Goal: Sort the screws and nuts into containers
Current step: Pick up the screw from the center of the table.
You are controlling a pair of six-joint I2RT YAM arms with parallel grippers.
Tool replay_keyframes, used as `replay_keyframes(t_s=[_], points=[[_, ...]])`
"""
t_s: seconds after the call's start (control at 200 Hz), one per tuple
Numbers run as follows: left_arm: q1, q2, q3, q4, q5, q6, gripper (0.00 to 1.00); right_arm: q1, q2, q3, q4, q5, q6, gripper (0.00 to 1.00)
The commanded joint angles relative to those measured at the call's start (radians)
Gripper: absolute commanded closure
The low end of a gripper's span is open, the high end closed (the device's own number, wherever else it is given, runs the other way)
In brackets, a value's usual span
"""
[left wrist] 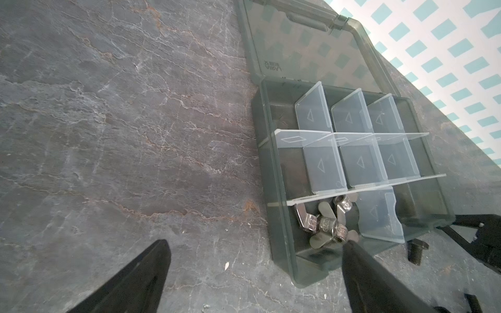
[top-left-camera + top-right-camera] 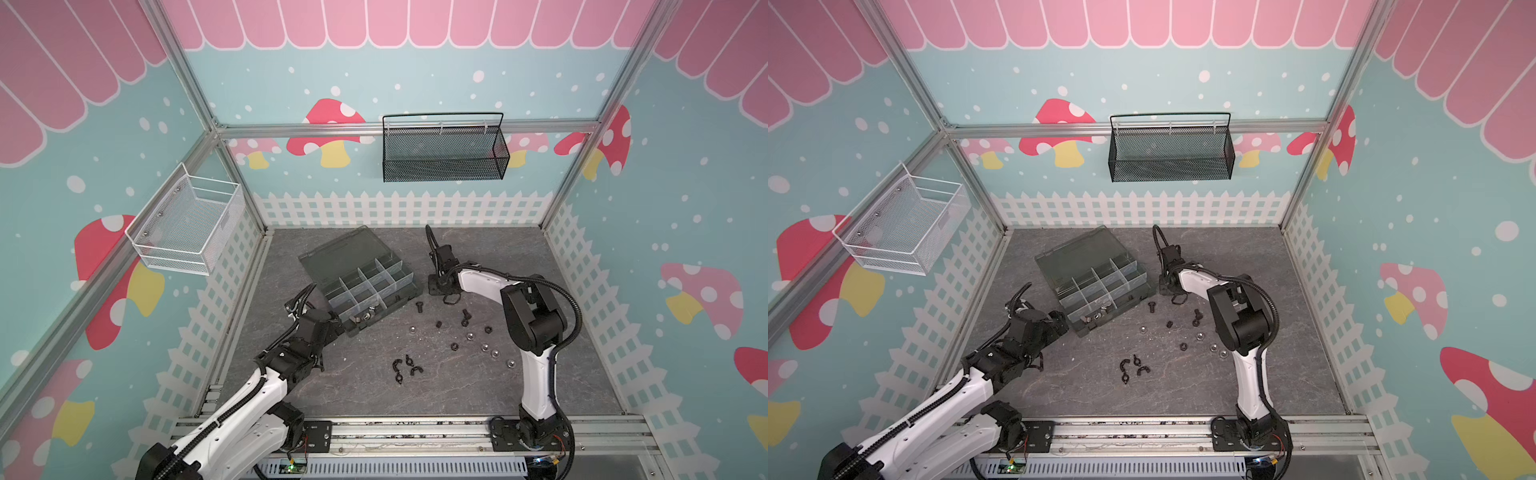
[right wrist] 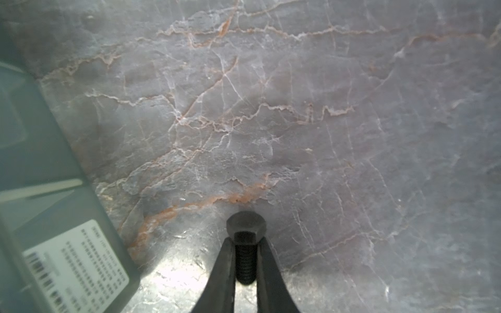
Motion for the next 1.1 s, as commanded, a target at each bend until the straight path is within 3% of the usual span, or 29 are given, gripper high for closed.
replay_keyframes(t_s=[0.0,0.18,0.74,1.096], points=[[0.008,0.002,0.014,-0.018,-0.009,-0.021,0.01,-0.012,0.036,-0.013,-0.045,-0.007,-0.018,0.9],[0.008,0.002,0.016,-0.017,-0.012,-0.019,0.0,-0.012,0.0,-0.045,-0.026,-0.045,-0.022,1.0],[0.011,0.02,0.015,-0.006,0.002,-0.014,0.01,0.036,-0.327,-0.175,0.05,-0.151,-0.019,1.0],[0.01,-0.001,-0.018,0.007,0.019,-0.05,0.0,0.136,-0.216,0.0,0.01,-0.176,-0.044,1.0]])
